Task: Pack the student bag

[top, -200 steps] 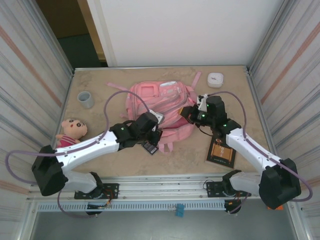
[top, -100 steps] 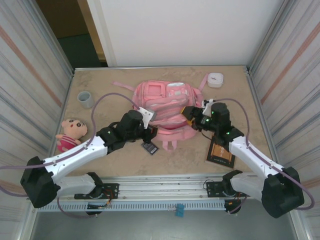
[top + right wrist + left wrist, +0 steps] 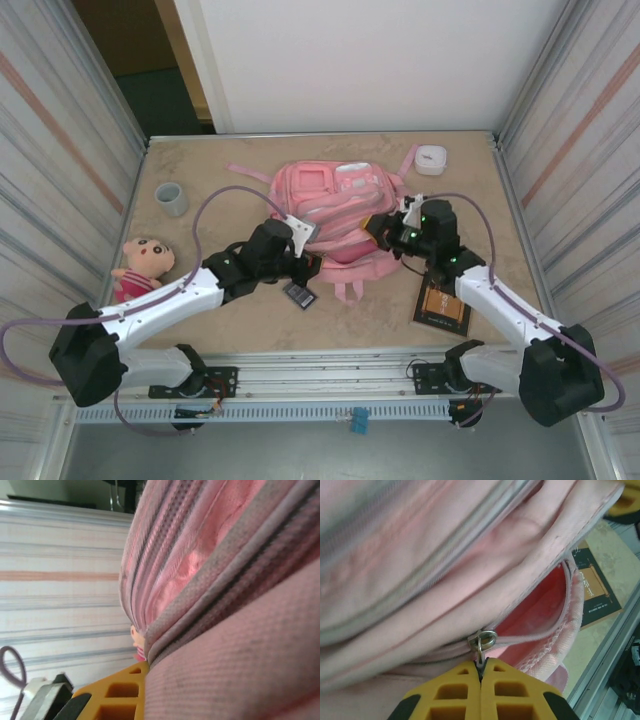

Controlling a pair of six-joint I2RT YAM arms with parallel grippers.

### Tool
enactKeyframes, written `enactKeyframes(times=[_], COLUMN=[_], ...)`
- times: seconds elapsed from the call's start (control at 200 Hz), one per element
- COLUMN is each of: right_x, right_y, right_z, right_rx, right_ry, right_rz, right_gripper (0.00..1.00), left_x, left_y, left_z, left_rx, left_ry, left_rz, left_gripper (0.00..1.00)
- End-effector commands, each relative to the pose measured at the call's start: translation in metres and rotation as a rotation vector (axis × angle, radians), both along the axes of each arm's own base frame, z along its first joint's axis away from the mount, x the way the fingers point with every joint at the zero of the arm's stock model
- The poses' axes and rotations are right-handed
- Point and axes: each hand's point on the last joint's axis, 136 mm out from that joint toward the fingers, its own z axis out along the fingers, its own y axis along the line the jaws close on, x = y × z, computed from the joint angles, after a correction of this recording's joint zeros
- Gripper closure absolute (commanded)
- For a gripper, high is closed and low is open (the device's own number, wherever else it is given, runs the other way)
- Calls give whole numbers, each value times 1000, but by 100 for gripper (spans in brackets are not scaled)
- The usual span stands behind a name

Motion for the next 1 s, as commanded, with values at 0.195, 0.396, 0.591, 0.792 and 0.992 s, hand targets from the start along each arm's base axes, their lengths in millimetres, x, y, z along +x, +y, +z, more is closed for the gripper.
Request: enactKeyframes(times=[0.195,0.396,0.591,0.792,0.992], right_x=[2,13,20,17,8], right_y=[-26,-31,-26,-21,-15], right_z=[107,107,92,99,100], right_rx=[16,-30,-19,-40,-36], right_ry=[-259,-229,-201,-222,-229], right_rz=[257,253,228,280,371], right_gripper=[100,95,94,91,92], left_x=[57,61,38,4,0], left_y=[82,48,7,-8,-9], left_z=[-17,21,37,23,28], left_rx=[46,-139,-190,-250,-376], left_ry=[-56,-126,-116,-25,-47], left_rz=[258,69,-114,-250,-257], left_gripper=[100,100,94,44,29])
